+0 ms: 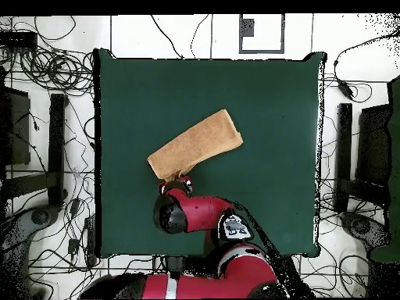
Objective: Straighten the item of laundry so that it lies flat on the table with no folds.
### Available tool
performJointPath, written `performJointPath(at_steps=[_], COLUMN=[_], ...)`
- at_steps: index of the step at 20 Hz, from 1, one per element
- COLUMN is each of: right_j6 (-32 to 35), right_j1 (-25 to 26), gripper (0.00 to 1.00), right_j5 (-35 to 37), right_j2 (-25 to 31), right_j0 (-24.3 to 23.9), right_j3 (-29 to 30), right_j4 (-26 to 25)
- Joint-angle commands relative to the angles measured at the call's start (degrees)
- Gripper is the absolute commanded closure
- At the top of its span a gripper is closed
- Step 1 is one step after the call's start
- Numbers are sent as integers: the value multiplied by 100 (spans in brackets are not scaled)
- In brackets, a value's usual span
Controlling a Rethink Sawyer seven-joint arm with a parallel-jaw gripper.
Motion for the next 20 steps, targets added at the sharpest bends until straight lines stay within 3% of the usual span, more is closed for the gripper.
performJointPath(at_steps=[1,7,20], right_j6=[662,782,930], right_j1=[62,72,206], gripper=[100,100,100], right_j5=[1738,2212,2898], right_j2=[-685,-1320,-2119], right_j0=[1023,1609,2282], right_j3=[-670,-893,-1324], right_j4=[530,608,387])
